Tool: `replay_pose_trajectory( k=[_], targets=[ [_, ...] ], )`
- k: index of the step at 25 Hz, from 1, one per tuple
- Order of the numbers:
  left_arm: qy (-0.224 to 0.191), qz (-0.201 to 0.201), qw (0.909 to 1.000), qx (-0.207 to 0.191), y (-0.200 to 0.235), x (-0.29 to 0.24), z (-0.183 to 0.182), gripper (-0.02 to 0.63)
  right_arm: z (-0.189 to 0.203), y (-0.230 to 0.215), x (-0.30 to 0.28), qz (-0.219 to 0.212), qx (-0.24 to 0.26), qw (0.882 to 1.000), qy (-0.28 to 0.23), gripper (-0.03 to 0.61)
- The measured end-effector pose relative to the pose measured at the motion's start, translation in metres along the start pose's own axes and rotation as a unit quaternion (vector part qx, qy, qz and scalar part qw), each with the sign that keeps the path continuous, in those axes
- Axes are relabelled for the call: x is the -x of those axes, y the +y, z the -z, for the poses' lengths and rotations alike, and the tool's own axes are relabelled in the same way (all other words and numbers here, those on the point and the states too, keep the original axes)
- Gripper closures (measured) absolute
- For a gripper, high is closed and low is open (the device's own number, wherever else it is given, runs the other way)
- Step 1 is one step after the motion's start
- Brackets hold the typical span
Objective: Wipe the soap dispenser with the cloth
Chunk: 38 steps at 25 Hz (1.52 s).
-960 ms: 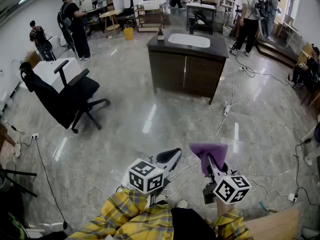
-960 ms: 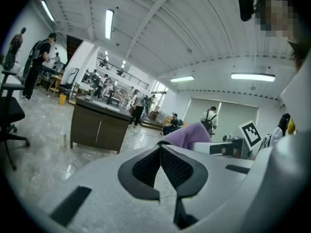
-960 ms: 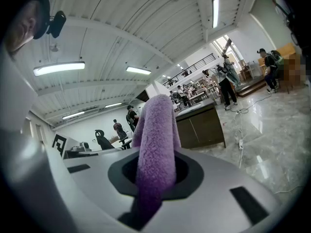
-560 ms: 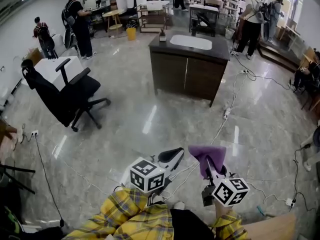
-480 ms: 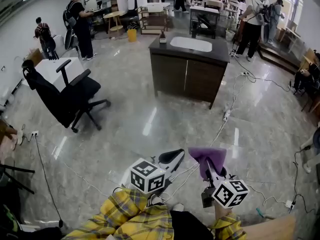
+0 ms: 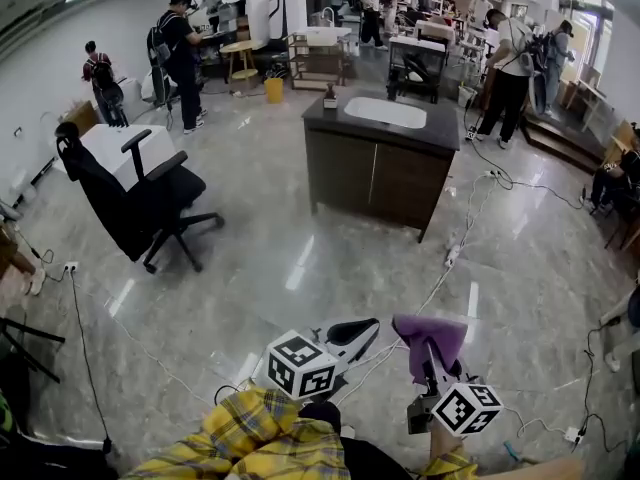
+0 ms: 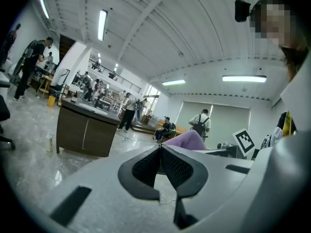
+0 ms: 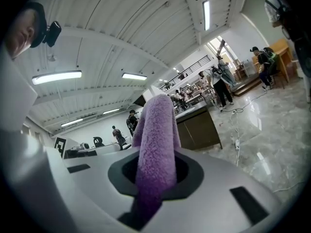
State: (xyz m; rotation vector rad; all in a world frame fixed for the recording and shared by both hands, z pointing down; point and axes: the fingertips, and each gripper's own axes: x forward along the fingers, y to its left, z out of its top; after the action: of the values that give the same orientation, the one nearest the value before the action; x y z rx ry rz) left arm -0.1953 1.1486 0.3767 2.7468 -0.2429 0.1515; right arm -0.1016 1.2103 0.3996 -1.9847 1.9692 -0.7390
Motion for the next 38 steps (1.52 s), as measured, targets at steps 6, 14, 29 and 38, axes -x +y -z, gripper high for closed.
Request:
replay_pose_trajectory(
  k=[6,14,29,38],
  targets=[
    [0.008,0.002,0.9999,0.007,0.003,0.000,-0.001,0.607,-0.001,-0.005,0.010,0.016,-0.014,1.000,-0.009,0.541],
    [0.008,0.001,0.9998,0.017,0.040,-0.033,-0.007,0.607,-0.004,-0.035,-0.022,0.030,-0.022,0.999,0.005,0.541],
    [-0.001,-0.057,0.9976,0.038,0.252,-0.069,-0.074,0.607,-0.056,-0.046,-0.242,0.020,0.003,0.999,0.025,0.541],
    [0.008,-0.092,0.9937,0.063,0.357,-0.070,-0.097,0.607,-0.073,-0.041,-0.348,0.018,0.006,0.999,0.031,0.541]
  ],
)
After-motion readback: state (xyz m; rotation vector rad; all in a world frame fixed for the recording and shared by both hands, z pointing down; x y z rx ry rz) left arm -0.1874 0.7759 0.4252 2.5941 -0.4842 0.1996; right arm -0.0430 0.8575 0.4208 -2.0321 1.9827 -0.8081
